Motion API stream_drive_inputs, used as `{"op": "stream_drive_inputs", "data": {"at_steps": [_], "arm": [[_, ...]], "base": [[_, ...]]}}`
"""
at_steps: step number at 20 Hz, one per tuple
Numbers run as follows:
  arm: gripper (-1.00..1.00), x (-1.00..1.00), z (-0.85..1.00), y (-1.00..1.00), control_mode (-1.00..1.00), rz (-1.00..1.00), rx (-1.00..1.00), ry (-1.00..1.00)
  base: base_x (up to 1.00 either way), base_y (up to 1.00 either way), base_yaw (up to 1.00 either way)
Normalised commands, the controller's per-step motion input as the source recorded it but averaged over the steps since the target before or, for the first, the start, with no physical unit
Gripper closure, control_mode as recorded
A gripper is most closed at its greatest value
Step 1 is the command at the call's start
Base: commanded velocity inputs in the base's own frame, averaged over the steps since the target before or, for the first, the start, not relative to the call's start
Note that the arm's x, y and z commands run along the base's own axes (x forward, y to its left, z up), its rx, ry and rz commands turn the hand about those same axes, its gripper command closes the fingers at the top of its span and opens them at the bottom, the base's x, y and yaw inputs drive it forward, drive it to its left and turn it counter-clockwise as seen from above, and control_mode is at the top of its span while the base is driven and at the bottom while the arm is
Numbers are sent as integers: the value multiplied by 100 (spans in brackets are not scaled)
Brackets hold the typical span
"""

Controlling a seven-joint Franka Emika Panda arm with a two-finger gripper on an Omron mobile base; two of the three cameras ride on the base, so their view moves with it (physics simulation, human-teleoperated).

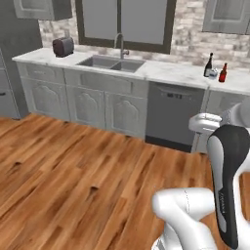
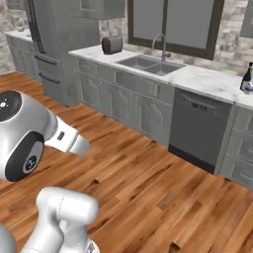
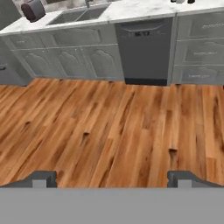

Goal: Move the drinks to the dining counter.

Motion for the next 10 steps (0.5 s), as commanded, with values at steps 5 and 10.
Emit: {"op": "stream_drive_inputs", "data": {"at_steps": [5,10], "arm": [[-100,0,0,0,100,0,0,0],[-100,0,0,0,100,0,0,0]], "base": [[100,-5,-4],[84,-21,-41]]}}
